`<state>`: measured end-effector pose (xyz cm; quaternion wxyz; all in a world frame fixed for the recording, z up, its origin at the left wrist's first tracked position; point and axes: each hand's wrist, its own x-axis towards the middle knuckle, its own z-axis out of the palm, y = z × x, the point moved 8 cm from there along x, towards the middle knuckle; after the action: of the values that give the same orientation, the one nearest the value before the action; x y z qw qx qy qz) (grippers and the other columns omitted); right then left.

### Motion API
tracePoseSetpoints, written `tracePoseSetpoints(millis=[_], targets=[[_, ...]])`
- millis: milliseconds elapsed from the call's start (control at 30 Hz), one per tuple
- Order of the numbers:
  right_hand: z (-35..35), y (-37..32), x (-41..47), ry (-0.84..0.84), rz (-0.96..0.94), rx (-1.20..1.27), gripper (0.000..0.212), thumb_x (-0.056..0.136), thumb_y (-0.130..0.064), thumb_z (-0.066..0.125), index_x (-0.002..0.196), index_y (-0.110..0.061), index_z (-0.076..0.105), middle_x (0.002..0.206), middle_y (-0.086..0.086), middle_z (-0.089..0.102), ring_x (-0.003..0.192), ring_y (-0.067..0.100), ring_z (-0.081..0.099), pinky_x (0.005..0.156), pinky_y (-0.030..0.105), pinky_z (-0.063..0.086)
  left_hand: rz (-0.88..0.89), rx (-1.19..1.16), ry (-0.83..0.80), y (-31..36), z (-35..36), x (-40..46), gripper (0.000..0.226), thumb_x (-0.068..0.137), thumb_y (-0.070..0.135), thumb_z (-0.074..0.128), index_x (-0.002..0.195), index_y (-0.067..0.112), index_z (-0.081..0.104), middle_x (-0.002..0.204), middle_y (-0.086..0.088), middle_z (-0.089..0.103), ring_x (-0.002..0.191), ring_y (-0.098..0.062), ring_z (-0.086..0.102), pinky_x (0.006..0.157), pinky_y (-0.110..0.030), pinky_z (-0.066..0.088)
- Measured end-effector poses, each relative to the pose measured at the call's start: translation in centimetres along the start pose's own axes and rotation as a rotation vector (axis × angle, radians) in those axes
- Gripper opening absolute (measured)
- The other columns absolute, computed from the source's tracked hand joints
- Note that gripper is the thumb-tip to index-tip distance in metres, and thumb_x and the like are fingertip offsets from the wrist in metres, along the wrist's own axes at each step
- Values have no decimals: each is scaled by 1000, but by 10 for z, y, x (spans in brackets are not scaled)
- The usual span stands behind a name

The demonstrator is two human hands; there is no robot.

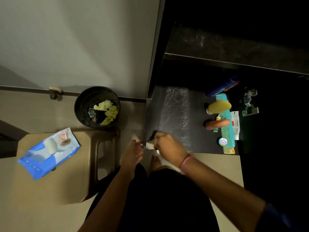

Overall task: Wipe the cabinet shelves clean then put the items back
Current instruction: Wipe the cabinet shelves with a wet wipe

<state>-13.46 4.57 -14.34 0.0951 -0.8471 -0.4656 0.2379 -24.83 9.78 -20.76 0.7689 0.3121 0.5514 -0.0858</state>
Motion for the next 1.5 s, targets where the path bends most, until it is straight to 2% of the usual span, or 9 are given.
tracePoseSetpoints(millis=[200,400,533,733,867,1000,1133,1267,1500], targets=[[-63,20,96,254,110,-15,36,87,3,51,114,-13,67,108,16,59,94,36,57,81,37,52,13,44,52,-12,-8,0,27,102,31,28,106,16,51,94,0,57,75,-7,49,71,-20,38],[12,-10,21,272,117,19,37,79,-12,56,112,-24,63,114,0,61,93,21,56,71,27,57,-35,-3,86,-9,-9,-4,42,101,35,30,127,8,51,116,-7,53,114,-24,53,93,-28,41],[15,-38,-38,163,6,77,36,71,-6,60,102,-18,70,101,3,65,92,23,64,70,25,58,-2,-91,139,-7,-12,-3,33,99,32,41,120,11,55,107,-7,61,86,-13,59,75,-22,46],[-120,72,38,530,366,21,26,80,11,52,98,1,68,98,22,62,90,38,61,81,36,47,19,-111,124,-5,-1,-8,11,95,26,51,91,18,58,96,-1,62,95,-18,59,93,-30,44],[-131,143,102,380,557,-79,35,96,-2,34,125,-1,54,127,22,56,116,36,54,97,39,41,54,-179,153,-2,5,-12,13,94,17,53,81,17,56,84,-3,62,80,-13,59,80,-23,46],[-96,105,103,317,488,-110,36,92,3,34,121,1,56,122,21,57,111,37,53,90,40,43,48,-214,171,-4,5,-12,15,94,15,52,79,16,53,82,-4,61,77,-12,58,80,-22,45],[-49,41,33,361,184,-225,31,70,0,65,97,-13,73,89,10,67,76,29,63,62,28,53,29,-243,185,-6,7,-14,14,95,15,52,81,17,53,84,-3,61,76,-11,59,77,-20,45],[4,2,-50,158,3,-170,31,73,-12,57,96,-25,73,95,-2,69,85,21,67,67,20,56,20,-295,174,-9,8,-12,6,94,19,53,94,15,58,99,-6,64,85,-13,62,75,-21,48],[-101,85,16,420,322,16,39,83,4,53,118,-11,62,104,18,57,92,36,58,82,40,52,24,-292,121,-8,10,-13,7,95,17,51,90,17,57,92,-1,63,86,-13,60,92,-28,42]])
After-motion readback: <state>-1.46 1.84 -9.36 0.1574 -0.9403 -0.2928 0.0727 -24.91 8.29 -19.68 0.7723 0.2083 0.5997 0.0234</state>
